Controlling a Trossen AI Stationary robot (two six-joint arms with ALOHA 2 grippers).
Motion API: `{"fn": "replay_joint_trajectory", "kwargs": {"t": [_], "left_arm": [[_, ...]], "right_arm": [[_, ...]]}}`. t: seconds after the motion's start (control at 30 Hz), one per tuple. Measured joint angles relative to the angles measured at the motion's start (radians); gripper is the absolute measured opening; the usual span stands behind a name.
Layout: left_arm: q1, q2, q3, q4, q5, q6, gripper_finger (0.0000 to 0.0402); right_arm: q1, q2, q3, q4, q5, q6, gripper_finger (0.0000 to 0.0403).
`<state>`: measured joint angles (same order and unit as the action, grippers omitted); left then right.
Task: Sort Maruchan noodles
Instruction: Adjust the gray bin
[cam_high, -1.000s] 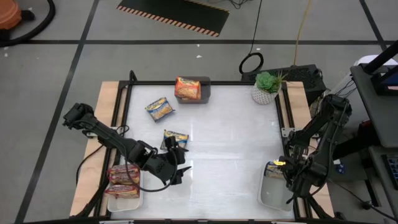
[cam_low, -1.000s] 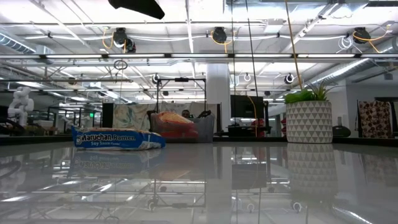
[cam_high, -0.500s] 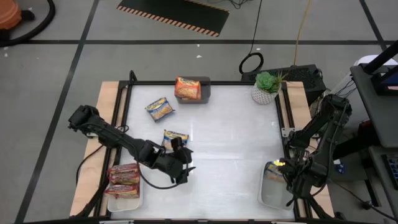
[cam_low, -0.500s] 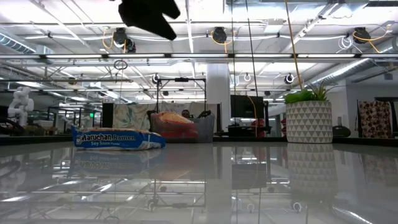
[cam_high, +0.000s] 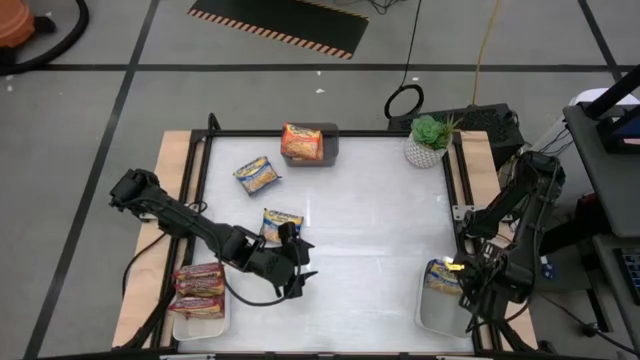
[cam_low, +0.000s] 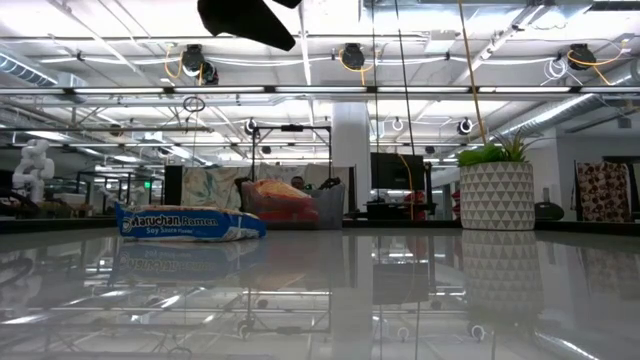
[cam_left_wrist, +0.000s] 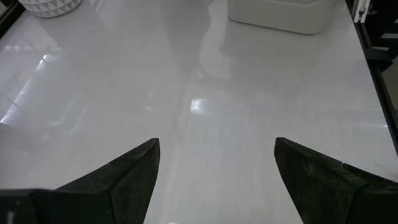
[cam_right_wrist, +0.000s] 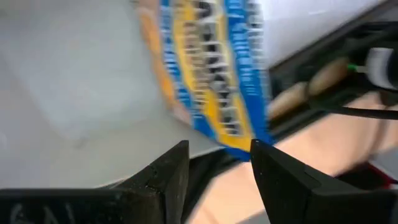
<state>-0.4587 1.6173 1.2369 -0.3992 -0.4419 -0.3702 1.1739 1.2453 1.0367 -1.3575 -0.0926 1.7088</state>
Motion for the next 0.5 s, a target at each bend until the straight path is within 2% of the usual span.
{"fn": "replay_joint_trajectory", "kwargs": {"t": [0.2, 0.5], "left_arm": [[0.0, 0.0, 0.0, -0.001, 0.0, 0.004, 0.0321], [-0.002, 0.0, 0.0, -0.009, 0.0, 0.002, 0.0321]], "right_arm": [[0.022, 0.0, 0.0, 0.16, 0.089, -0.002, 0.0164], [0.046, 0.03, 0.0, 0.419, 0.377, -0.205, 0.0164]]}}
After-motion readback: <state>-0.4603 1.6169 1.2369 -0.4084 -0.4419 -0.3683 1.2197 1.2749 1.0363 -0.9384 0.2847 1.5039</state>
